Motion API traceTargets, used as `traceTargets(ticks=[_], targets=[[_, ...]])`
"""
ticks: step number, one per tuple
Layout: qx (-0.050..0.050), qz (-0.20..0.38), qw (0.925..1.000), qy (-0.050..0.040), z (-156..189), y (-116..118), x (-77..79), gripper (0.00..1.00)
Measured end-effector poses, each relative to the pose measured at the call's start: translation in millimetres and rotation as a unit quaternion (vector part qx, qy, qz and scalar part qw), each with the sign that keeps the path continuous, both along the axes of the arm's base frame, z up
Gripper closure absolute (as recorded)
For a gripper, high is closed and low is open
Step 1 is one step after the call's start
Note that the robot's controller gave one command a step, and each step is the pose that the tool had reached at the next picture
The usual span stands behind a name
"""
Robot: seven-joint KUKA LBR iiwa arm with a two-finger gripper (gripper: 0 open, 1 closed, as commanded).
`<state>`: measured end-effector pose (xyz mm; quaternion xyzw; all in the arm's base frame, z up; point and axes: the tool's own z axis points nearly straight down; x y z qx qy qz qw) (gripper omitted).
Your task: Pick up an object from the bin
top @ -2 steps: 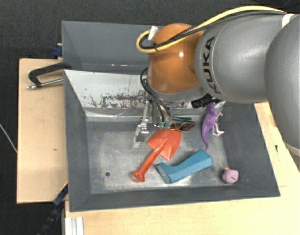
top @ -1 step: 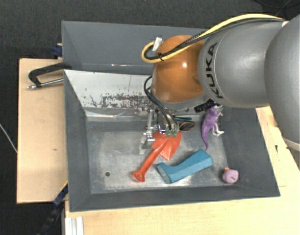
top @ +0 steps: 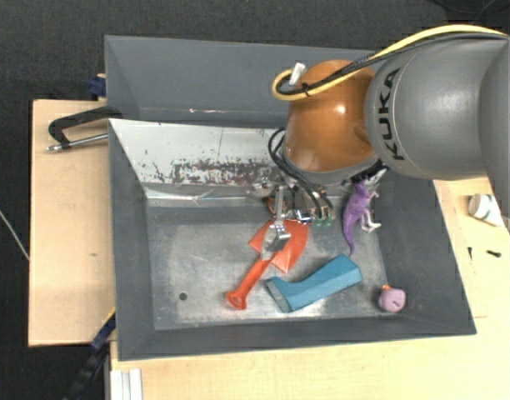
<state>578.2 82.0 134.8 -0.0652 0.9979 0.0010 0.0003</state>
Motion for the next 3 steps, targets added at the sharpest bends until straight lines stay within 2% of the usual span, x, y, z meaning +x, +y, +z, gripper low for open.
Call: traceTargets(ticks=[1, 2, 3], targets=[[0.0, -0.091, 0.9958, -0.0007, -13.9, -30.8, -20.0, 0.0], [-0.001, 0.022, 0.9998, -0.0004, -52.6, -22.3, -8.9, 1.0], [-0.001, 0.022, 0.9998, -0.0005, -52.7, -22.3, -8.9, 1.0]])
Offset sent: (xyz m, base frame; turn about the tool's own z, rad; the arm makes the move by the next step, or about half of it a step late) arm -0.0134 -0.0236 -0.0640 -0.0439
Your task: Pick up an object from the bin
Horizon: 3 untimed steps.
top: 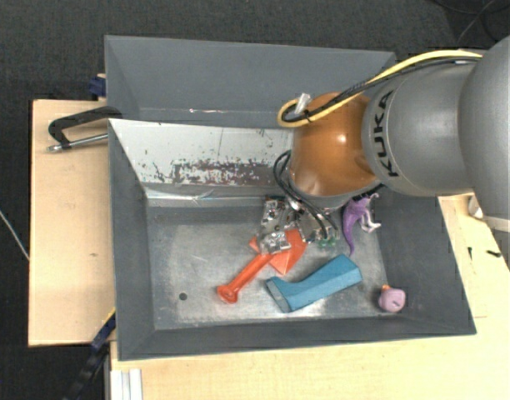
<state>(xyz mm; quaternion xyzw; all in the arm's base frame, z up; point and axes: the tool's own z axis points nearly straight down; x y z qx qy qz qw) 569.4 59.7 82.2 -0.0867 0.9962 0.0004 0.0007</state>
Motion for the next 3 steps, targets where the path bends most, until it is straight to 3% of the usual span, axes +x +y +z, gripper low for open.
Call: traceTargets(ticks=[1, 2, 3], targets=[[0.001, -0.015, 0.9999, 0.0006, 36.6, -15.8, 5.4, 1.0], [0.0, -0.025, 0.9997, -0.003, 63.4, -24.4, -22.6, 1.0], [0.0, -0.023, 0.9997, 0.0011, 83.2, -19.0, -20.4, 1.0]])
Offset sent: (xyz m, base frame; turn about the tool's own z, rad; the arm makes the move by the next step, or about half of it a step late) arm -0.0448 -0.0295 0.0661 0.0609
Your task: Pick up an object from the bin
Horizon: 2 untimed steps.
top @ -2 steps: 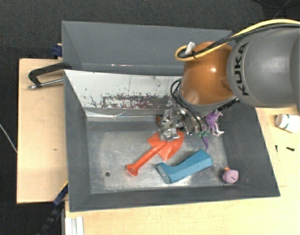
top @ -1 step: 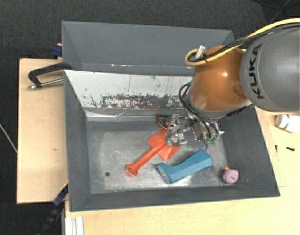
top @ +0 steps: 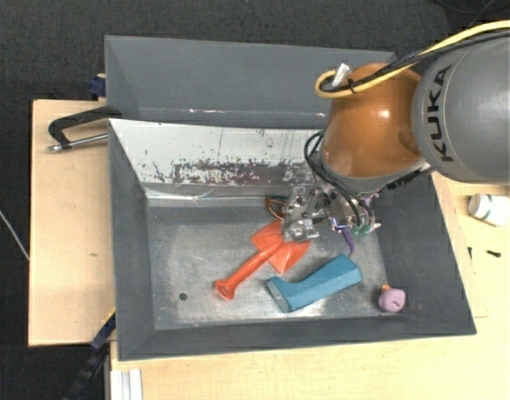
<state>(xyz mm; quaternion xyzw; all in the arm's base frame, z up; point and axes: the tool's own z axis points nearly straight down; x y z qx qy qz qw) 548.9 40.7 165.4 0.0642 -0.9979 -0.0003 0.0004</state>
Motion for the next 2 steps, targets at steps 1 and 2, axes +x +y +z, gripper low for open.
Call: traceTargets(ticks=[1, 2], targets=[[0.001, -0.045, 0.999, -0.0039, 5.2, 8.4, 37.2, 1.0], [0.001, -0.048, 0.9988, -0.0027, -3.4, -2.9, -2.8, 1.0]])
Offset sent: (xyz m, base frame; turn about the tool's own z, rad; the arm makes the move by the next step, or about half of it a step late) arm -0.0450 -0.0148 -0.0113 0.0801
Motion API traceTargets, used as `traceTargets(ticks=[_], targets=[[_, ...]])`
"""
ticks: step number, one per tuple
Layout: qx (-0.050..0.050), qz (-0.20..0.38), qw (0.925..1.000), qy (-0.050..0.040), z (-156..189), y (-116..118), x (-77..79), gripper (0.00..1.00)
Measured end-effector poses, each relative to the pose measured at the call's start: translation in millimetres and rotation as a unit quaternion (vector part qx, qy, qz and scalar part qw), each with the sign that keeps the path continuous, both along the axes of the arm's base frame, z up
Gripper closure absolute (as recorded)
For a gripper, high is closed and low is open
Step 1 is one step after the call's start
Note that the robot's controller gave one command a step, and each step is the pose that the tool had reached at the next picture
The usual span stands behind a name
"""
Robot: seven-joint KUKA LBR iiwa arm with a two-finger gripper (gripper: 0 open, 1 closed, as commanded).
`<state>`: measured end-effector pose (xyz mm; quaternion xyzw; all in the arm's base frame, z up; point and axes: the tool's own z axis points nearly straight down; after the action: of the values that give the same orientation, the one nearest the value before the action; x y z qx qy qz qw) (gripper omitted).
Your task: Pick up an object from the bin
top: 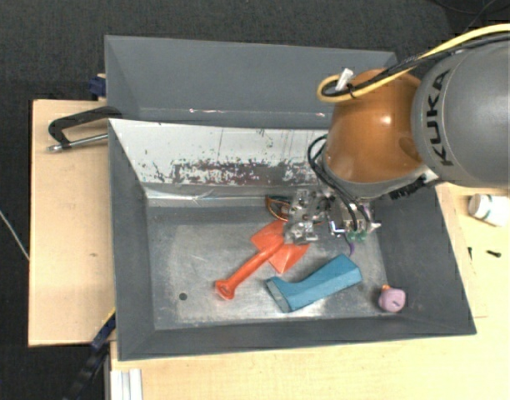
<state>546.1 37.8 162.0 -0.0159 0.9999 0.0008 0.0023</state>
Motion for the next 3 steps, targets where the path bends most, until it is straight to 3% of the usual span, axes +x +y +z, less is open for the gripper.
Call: traceTargets(ticks=[1, 2, 3], targets=[[0.0, 0.008, 1.0, 0.0033, 16.5, -15.9, -52.3, 1.0], [-0.001, -0.003, 1.0, 0.0016, 11.2, -0.3, -53.0, 1.0], [-0.001, 0.129, 0.9917, 0.0023, -20.7, -68.3, -47.0, 0.0]])
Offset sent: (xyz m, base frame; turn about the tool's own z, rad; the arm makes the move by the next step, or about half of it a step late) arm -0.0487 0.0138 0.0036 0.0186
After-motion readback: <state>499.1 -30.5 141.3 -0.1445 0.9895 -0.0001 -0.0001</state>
